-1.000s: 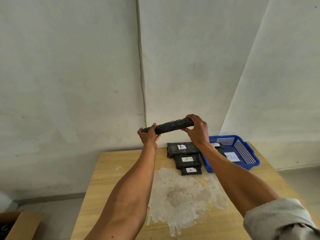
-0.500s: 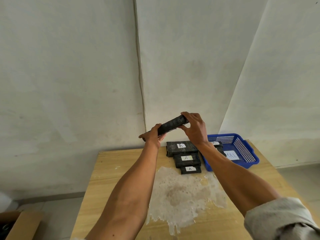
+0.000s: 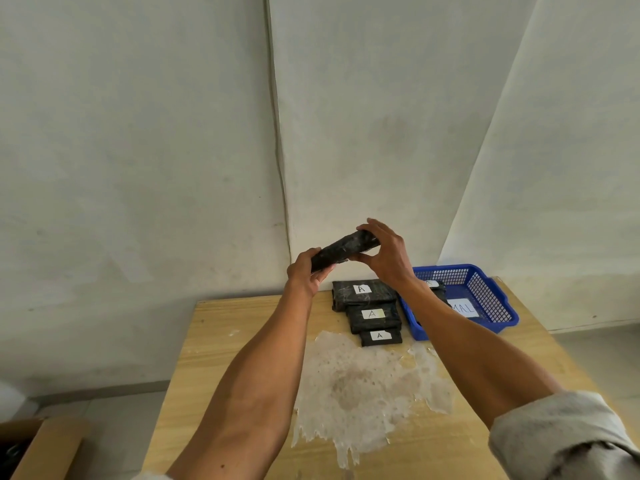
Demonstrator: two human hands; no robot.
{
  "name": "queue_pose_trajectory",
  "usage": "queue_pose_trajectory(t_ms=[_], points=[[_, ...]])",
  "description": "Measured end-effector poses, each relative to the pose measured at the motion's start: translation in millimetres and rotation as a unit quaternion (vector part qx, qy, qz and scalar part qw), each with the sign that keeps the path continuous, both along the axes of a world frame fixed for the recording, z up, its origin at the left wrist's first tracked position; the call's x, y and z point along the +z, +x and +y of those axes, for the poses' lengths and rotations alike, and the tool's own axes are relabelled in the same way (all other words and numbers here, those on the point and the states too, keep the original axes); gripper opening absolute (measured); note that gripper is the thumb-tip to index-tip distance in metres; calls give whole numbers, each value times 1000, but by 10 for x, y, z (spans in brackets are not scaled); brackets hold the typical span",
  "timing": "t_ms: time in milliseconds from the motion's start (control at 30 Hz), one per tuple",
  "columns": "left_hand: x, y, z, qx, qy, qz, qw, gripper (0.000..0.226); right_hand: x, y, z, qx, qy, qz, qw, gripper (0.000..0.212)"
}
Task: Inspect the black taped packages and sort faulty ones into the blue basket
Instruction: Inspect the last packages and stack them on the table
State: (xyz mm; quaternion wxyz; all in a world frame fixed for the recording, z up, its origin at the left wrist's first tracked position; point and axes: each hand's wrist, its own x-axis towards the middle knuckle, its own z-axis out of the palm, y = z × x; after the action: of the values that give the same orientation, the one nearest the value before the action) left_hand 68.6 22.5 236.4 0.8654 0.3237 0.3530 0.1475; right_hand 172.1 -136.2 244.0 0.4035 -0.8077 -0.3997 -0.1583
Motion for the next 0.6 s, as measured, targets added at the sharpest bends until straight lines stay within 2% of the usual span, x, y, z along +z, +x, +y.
queue_pose_trajectory(t_ms=[167, 300, 400, 500, 600], points=[[-81, 103, -13, 2, 29, 41, 999, 45, 59, -34, 26, 6, 0, -8, 1000, 56], [41, 168, -106, -48, 62, -22, 997, 50, 4, -31, 68, -27, 1, 17, 999, 59], [128, 195, -158, -87, 100, -35, 991, 43, -14, -31, 62, -50, 5, 40, 998, 59], [103, 197, -167, -59, 100, -33, 993, 25, 13, -9, 37, -62, 6, 72, 996, 64], [98, 191, -202, -34, 92, -51, 994, 18, 20, 18, 13, -79, 20, 123, 989, 71]])
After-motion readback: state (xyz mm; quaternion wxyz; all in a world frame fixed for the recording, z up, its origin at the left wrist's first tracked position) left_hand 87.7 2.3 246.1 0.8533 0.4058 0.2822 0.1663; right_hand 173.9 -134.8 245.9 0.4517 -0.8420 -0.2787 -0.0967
